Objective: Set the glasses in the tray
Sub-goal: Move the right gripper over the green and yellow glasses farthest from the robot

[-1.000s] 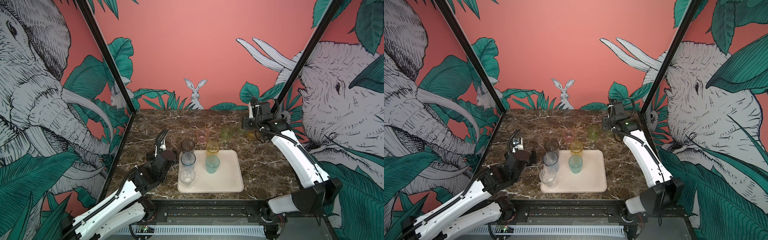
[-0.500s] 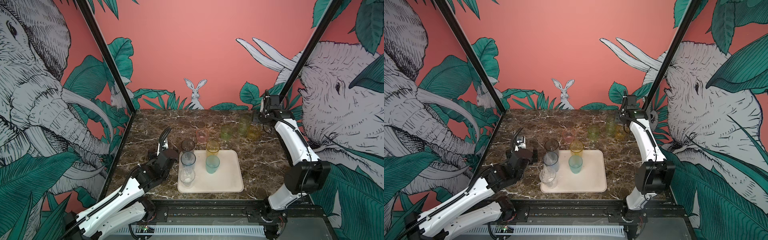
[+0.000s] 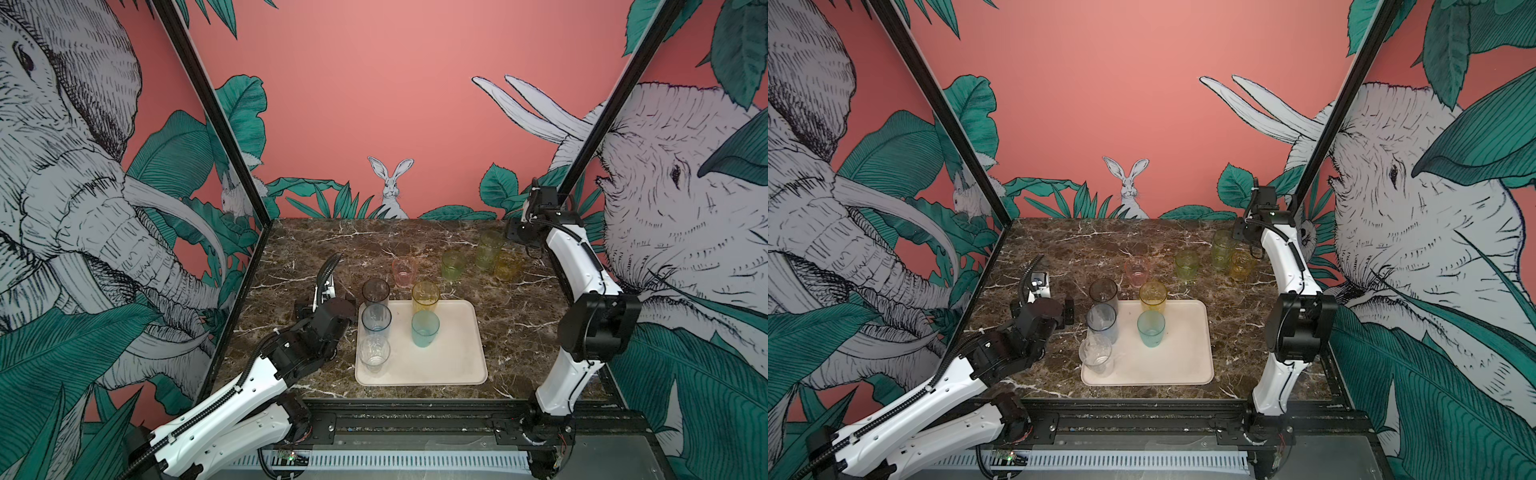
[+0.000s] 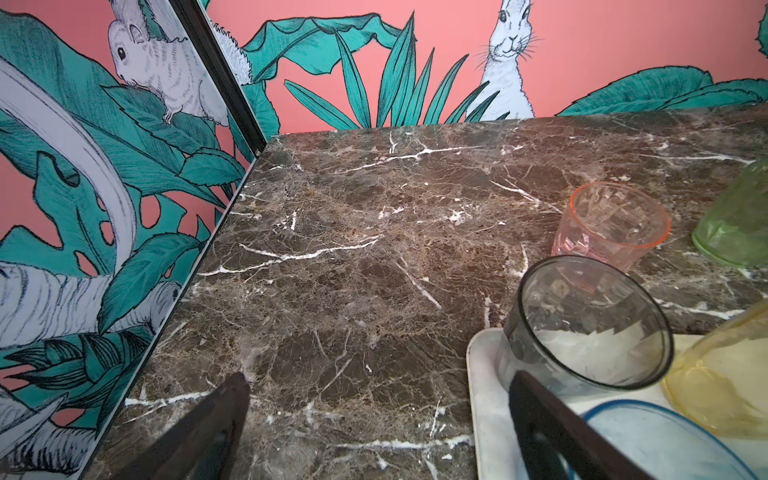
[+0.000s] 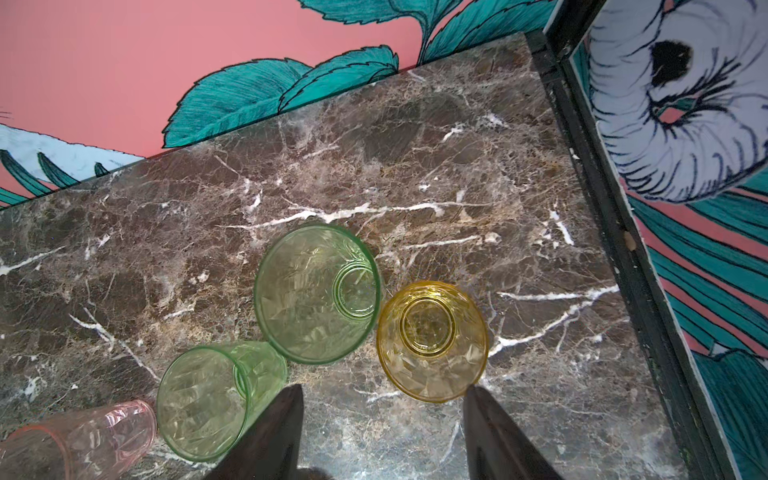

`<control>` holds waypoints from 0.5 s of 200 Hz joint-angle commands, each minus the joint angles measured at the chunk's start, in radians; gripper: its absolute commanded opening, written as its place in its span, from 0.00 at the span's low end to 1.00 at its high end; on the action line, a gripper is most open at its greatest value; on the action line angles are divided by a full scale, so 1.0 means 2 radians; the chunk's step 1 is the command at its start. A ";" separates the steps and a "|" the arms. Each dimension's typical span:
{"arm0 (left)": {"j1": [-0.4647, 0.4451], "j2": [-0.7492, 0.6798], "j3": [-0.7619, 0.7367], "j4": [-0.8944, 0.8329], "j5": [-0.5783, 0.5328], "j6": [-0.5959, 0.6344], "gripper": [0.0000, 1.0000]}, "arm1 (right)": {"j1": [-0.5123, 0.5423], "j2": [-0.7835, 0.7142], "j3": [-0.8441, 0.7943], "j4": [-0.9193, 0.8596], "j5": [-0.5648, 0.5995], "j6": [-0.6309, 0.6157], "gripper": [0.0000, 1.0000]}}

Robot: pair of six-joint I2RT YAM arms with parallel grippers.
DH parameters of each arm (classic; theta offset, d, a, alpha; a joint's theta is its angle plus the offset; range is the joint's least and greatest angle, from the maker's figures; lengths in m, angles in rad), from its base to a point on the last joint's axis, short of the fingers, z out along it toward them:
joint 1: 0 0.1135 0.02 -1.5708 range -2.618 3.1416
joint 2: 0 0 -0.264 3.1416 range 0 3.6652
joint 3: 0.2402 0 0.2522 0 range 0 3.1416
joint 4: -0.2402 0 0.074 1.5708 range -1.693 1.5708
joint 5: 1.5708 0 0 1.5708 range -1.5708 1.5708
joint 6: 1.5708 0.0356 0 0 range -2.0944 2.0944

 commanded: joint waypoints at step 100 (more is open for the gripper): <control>0.003 -0.024 0.008 -0.024 -0.007 -0.017 0.99 | -0.004 0.096 0.101 -0.053 -0.034 0.007 0.62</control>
